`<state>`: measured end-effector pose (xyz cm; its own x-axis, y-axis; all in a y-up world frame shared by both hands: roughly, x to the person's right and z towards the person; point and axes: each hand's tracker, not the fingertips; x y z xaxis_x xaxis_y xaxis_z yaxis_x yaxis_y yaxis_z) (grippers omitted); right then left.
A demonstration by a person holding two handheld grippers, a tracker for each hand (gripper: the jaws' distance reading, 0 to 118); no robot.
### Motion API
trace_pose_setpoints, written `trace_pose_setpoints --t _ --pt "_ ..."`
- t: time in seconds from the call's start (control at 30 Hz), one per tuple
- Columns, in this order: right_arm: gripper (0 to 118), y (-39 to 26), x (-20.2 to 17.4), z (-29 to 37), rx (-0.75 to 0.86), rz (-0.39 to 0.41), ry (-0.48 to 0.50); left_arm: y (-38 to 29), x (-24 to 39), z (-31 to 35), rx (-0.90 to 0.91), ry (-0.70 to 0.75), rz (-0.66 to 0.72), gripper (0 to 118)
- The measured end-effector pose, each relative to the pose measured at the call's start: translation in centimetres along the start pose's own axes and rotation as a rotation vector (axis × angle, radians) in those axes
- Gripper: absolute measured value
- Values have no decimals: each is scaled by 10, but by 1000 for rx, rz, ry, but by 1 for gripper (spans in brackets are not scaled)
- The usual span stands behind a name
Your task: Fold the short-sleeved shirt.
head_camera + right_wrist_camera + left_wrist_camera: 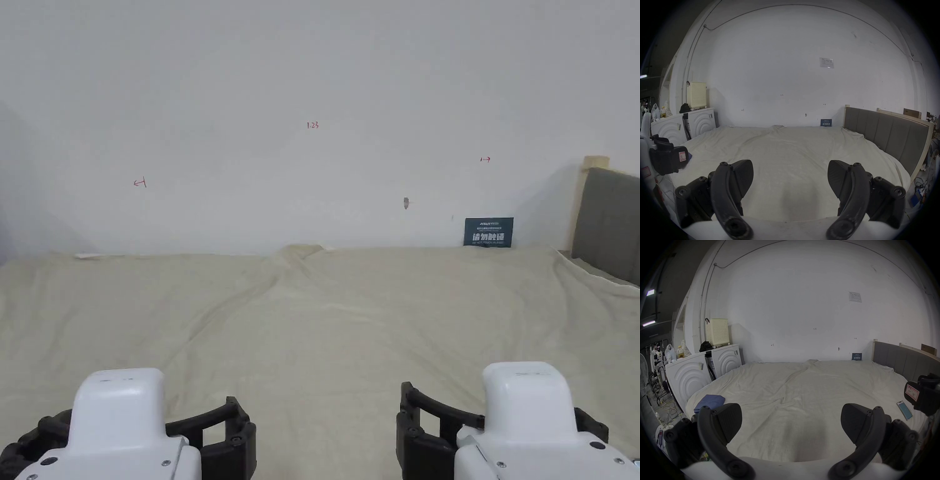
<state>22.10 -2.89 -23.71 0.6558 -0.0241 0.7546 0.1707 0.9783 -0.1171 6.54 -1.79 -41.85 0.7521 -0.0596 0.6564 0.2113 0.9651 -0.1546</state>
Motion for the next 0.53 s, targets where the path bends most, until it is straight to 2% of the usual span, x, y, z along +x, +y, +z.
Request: trace_pose_setpoints --t 0.53 --pt "96 1 0 2 10 14 -15 1 0 1 1 5 -8 118"
